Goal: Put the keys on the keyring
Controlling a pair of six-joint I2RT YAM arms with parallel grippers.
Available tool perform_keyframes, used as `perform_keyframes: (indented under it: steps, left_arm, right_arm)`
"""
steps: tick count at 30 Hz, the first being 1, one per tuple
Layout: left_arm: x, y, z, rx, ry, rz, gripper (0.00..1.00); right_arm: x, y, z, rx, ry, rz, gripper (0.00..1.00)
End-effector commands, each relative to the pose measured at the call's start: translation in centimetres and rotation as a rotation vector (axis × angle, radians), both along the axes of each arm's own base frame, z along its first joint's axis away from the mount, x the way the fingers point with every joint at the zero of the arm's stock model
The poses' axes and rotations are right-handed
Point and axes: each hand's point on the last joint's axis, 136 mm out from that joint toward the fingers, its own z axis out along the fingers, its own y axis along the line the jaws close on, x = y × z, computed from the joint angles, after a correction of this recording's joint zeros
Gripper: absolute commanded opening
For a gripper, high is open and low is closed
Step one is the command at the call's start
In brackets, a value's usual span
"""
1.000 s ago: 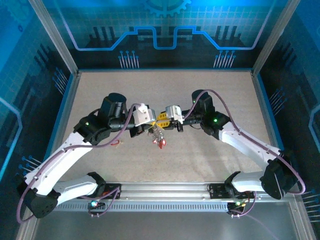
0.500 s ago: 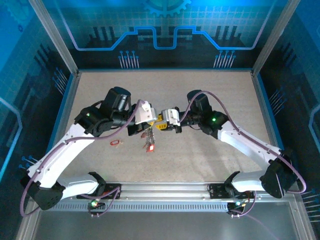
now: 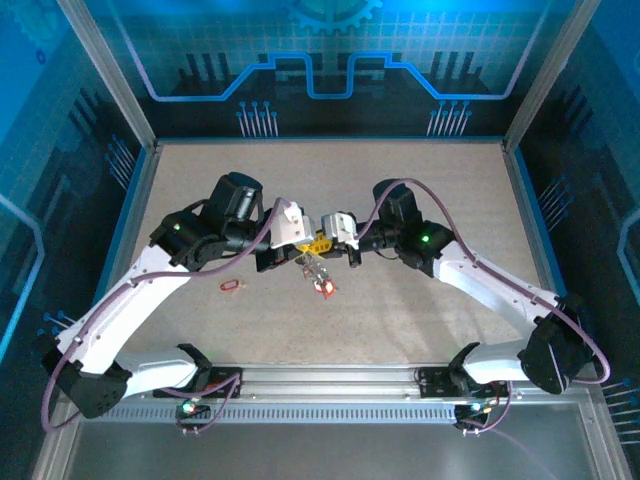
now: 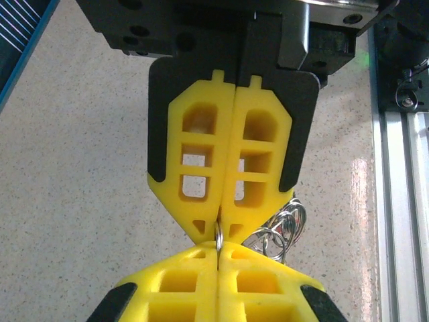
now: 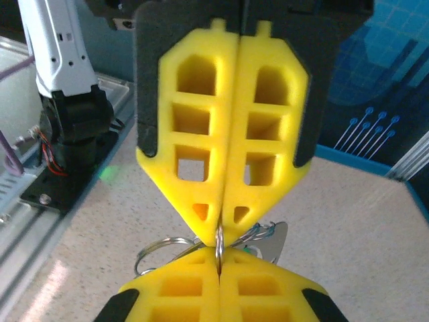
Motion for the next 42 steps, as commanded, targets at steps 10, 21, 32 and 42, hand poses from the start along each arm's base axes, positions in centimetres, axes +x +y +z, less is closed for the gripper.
perform_keyframes:
  steps: [10,21,32,42]
  left_arm:
    - [0.4,1.6,3.7,-0.205,-0.109,0.076,0.20]
    - [1.3,0.6,2.7,-0.289,-0.079,0.086,0.27]
    - [1.8,-0.1,3.0,-0.300,-0.107,0.053,0.18]
    - [0.7,0.4,1.8,-0.265,-0.073,0.034,0.32]
  right_arm:
    - [0.3,-1.0,2.5,0.161,0.088,0.021,0.00]
    - [1.2,-1.2,3.6,0.228,0.111,-0.018,0.00]
    - [0.9,-1.0,3.0,0.231,0.119,-0.009,0.00]
    - [1.0,-0.9,3.2,0.232,0.115,-0.011,0.00]
